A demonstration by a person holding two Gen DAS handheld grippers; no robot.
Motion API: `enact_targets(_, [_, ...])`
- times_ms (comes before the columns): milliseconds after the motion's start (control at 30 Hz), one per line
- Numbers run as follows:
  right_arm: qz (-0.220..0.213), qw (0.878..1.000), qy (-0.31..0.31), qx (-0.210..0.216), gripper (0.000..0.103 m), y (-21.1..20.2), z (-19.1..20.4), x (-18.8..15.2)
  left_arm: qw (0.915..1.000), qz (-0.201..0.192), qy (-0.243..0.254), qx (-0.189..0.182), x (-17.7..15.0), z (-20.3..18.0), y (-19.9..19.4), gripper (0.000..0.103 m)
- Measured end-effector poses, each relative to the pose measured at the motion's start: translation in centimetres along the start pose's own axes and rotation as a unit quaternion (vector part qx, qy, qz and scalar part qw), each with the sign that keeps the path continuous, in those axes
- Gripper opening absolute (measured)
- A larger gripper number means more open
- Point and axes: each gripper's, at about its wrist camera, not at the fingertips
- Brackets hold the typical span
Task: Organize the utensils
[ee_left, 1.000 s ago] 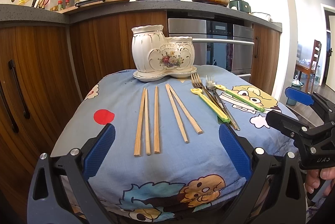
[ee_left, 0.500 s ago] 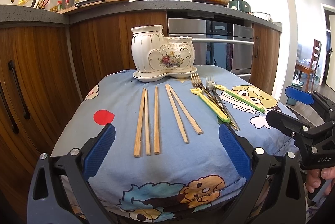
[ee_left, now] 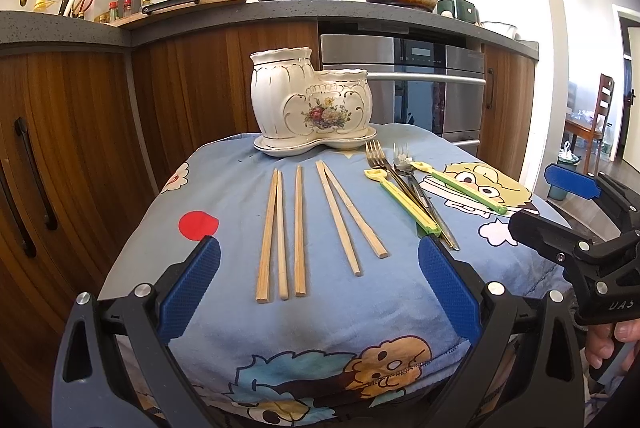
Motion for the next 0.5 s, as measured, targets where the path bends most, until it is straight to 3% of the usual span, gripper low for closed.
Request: enact_targets(500, [0.005,1.000,0.004,0.002,0.099,0.44,-0.21,0.13,1.0000,0.005,0.001,-0.001,0.24,0.12,0.29,0.098])
Point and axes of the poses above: each gripper's, at about its wrist camera, not at the fingertips, and y roughly the way its jaws point, z to its left, x to its top, and after that the axes turned 8 degrees about z, right-handed
